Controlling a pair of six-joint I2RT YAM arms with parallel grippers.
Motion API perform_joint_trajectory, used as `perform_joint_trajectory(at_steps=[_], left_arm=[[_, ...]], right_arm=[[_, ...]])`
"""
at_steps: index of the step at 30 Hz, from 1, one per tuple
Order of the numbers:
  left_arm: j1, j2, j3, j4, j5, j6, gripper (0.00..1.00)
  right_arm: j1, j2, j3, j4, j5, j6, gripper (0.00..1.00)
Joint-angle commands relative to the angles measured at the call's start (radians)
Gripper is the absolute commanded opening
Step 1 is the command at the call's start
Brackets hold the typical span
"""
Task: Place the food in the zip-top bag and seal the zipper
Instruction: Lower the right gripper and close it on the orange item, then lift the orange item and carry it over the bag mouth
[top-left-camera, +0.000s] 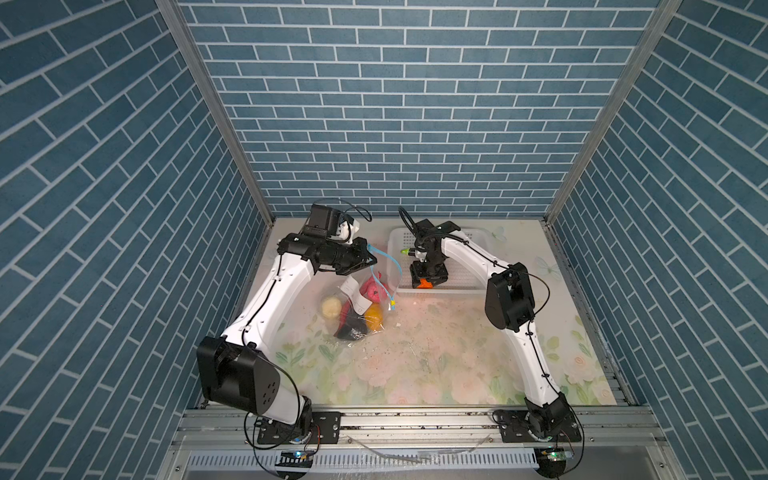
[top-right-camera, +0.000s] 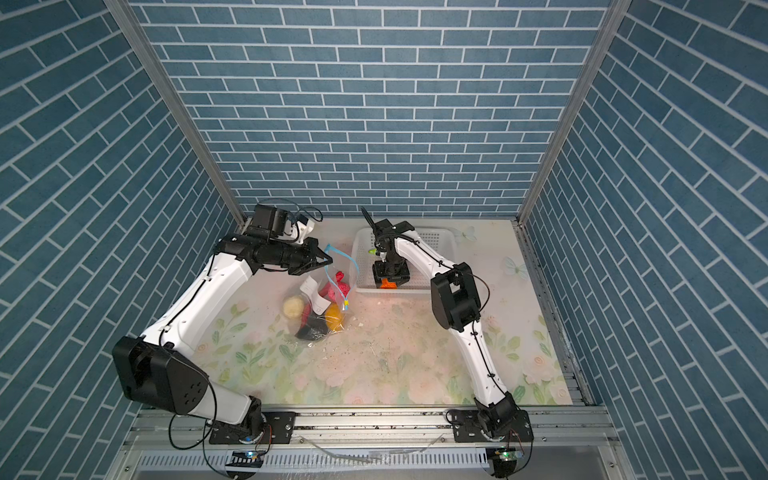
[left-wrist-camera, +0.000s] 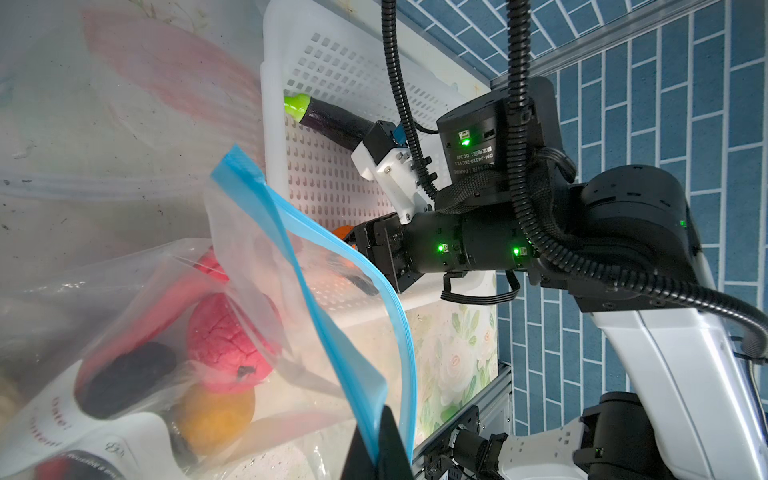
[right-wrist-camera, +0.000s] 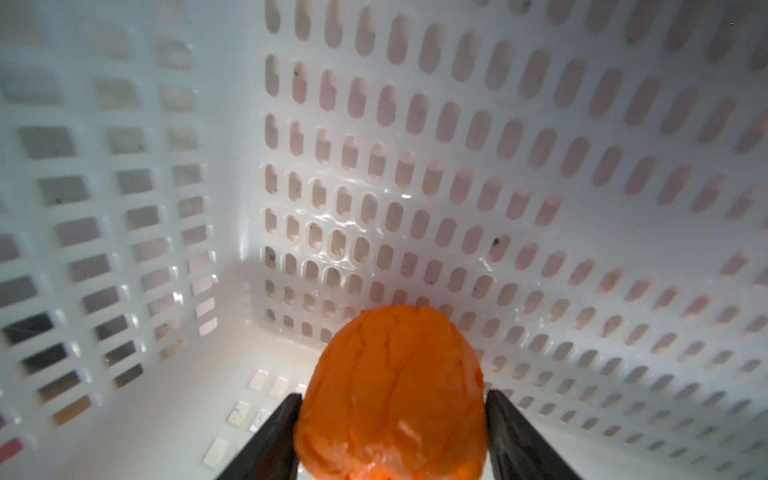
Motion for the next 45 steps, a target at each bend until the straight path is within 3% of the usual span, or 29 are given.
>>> perform_joint_trajectory(at_steps=[1,14,33,45], left_arm=[[-0.005,-0.005,0.005,0.010,0.010,0.011,0.00],[-0.006,-0.005,-0.001,0.012,0.008,0.010,0.00],[-0.006,-0.019,-0.009,0.017,0.007,0.007,0.00],[-0.006,-0.014,0.005,0.005,0.009,0.009,0.00]], right_arm=[[-0.004,0.014,-0.026,-0.007,-0.009,0.024,0.72],[-0.005,0.023,-0.033,-0.001,-0.005,0.022,0.79],[-0.007,-0.023,-0.055,0.012,-0.029,0.027,0.59],[-0.013,-0.131,-0.064,0.027,-0.041,-0.004,0.54]])
